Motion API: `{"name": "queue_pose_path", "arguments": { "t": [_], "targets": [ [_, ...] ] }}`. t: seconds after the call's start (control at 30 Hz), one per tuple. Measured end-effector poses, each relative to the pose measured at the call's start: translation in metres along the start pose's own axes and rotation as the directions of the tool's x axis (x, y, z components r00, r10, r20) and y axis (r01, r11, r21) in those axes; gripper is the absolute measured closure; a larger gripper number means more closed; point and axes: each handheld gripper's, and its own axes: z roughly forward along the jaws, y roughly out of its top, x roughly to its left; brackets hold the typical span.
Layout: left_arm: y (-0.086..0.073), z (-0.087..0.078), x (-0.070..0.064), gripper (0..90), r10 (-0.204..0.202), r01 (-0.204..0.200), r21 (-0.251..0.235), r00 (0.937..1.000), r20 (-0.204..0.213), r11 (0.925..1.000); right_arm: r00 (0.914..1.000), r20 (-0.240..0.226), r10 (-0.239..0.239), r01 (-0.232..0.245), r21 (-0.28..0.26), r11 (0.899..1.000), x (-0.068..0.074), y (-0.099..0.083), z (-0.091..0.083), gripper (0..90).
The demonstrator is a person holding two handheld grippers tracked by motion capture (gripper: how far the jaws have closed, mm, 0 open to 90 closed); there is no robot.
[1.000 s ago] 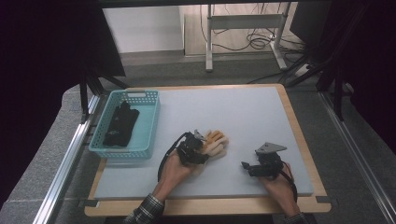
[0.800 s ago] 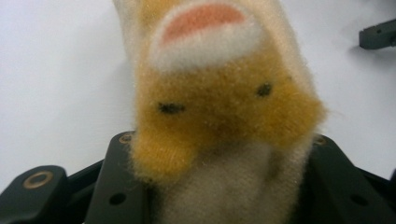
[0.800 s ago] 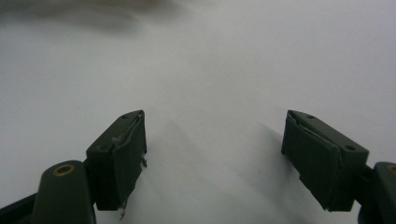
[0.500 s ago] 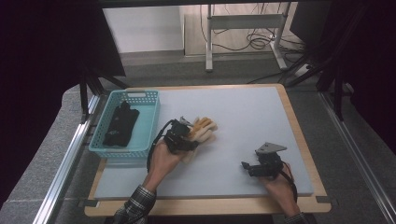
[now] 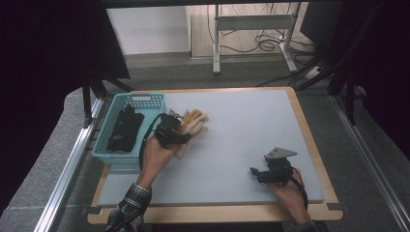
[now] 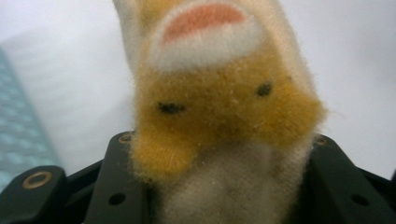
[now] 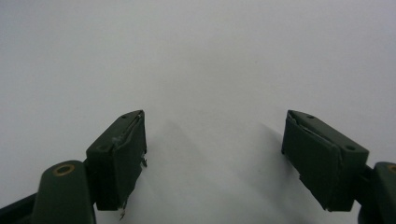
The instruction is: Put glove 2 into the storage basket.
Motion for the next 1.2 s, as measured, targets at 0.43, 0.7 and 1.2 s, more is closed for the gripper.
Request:
{"name": "queue_pose_path", "arguments": {
  "t": [0.43, 0.7, 1.2],
  "targets": [
    [0.007, -0.028, 0.041, 54.4, -0.078, 0.075, -0.028, 0.9927, -0.092, 0.9968, 1.0, 0.0, 0.001, -0.001, 0.0, 1.0, 0.0, 0.0, 0.0, 21.4],
    [0.008, -0.047, 0.068, 54.4, -0.125, 0.119, -0.049, 0.9795, -0.158, 0.9917, 1.0, 0.0, 0.0, 0.0, -0.001, 1.0, 0.0, 0.0, 0.0, 21.4],
    [-0.01, -0.052, 0.127, 54.2, -0.259, 0.263, -0.026, 0.9206, -0.292, 0.9643, 1.0, 0.0, 0.0, 0.0, -0.001, 1.0, 0.0, 0.0, 0.0, 21.4]
  ]
}}
